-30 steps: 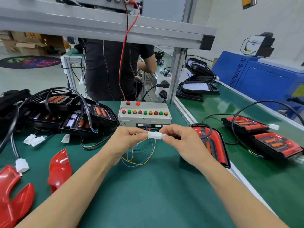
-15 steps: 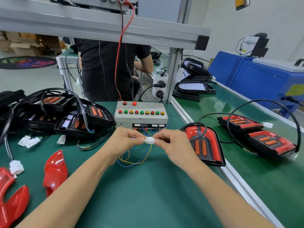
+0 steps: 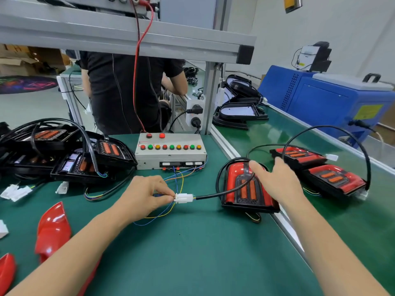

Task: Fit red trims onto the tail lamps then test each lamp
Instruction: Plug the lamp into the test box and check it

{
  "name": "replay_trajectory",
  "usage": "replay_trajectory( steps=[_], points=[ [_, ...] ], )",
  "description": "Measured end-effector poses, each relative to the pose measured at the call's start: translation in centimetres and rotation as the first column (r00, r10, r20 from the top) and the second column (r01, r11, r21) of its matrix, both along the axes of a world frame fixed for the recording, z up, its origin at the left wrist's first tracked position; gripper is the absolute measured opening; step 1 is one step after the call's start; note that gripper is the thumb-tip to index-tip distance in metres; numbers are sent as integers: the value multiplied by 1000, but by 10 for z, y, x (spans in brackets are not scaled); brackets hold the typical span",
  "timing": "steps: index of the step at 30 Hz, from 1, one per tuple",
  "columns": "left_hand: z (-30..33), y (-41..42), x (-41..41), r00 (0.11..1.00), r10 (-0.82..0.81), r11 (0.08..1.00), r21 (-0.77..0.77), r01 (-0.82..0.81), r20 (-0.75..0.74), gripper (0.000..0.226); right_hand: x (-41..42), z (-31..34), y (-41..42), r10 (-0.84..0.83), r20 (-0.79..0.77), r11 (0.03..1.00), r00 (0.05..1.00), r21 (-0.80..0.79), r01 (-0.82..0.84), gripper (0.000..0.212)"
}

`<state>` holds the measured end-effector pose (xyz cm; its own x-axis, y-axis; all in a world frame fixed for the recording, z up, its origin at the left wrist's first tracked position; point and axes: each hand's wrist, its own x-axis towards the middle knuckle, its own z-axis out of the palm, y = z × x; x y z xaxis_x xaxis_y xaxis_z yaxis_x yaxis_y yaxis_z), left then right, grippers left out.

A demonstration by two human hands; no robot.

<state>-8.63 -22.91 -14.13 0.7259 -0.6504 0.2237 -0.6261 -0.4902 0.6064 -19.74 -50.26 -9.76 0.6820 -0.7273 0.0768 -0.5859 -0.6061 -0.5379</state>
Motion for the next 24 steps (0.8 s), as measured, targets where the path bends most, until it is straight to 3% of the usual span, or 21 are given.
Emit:
replay_trajectory(
  steps=[2,5,8,11,15,18,21,24],
  points=[
    [1,-1,0,998,-21,999,33,20,52,10,-1,-11,-6,-31,-15,977,999,210,34,85],
    [2,0,-1,991,-48,991,131,32,123,10,1,-30,-10,-47,87,894,995,447,3,64],
    [5,-1,-3,994,-35,992,126,21,105,13,4,-38,-13,-96,248,759,964,645,-90,37],
    [9,-2,-4,999,-15,995,99,11,46,13,7,-44,-13,-143,295,601,945,784,-154,33],
    [18,-1,-6,990,-9,999,44,15,-141,12,7,-50,-8,-189,380,361,906,885,-295,26],
    [26,-1,-4,952,-15,993,-119,-22,-305,10,5,-54,-5,-200,415,263,888,895,-359,31],
    [29,-4,13,957,199,954,-182,-238,-211,20,3,-57,-5,-153,441,250,885,883,-397,39],
    [27,-9,36,915,394,919,6,-395,-88,41,2,-59,-5,-95,457,253,885,870,-422,38]
  ],
)
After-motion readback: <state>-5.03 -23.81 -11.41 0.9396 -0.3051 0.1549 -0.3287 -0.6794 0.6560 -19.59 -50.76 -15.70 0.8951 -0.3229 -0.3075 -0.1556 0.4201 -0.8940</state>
